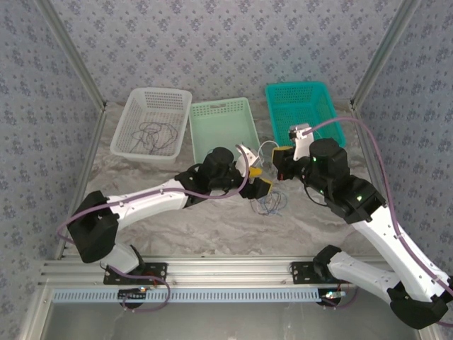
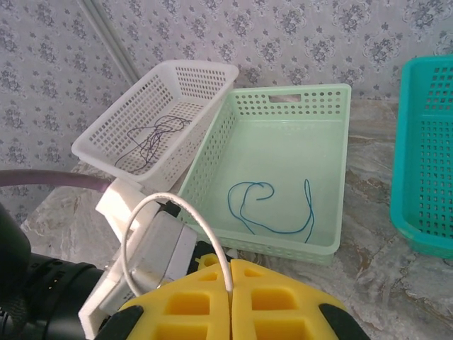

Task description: Untangle the cables

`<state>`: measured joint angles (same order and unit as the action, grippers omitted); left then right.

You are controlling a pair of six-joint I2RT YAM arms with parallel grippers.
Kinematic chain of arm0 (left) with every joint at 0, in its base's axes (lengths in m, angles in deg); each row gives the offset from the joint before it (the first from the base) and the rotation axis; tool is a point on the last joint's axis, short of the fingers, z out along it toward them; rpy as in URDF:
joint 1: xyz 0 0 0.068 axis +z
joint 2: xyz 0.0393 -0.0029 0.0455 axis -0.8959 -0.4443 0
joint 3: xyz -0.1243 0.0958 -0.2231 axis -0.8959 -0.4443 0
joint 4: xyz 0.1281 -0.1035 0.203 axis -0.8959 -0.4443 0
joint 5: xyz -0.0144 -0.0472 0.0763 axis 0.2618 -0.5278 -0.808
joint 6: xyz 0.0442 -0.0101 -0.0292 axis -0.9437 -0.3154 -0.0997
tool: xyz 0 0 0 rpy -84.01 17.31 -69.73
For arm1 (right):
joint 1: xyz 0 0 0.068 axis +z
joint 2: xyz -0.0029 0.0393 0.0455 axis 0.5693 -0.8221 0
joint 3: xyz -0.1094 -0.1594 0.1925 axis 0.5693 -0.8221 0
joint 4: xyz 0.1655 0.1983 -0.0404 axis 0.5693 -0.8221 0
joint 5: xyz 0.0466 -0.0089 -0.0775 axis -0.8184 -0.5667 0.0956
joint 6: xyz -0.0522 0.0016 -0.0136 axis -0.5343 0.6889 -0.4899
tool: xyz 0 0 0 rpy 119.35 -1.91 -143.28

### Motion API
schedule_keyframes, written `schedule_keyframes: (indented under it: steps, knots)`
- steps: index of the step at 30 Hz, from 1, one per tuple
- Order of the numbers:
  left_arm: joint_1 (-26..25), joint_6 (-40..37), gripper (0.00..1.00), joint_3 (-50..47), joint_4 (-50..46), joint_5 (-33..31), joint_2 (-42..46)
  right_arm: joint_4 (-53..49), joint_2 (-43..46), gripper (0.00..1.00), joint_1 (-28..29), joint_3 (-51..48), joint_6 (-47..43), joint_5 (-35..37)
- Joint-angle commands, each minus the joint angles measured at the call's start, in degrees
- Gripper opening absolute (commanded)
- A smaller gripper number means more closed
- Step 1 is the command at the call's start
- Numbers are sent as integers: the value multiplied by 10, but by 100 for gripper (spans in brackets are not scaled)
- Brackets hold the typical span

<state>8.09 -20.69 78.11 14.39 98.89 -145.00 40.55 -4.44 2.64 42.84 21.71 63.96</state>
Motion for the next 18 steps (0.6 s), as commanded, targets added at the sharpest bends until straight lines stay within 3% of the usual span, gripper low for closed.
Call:
schedule_keyframes:
  steps: [1, 18]
  knots:
    - [-2, -11, 72, -5, 17, -3, 16, -7, 5, 8, -4, 11, 3, 11]
    - [-4, -17, 73, 38, 33, 13, -23, 28, 5, 7, -1, -4, 28, -20]
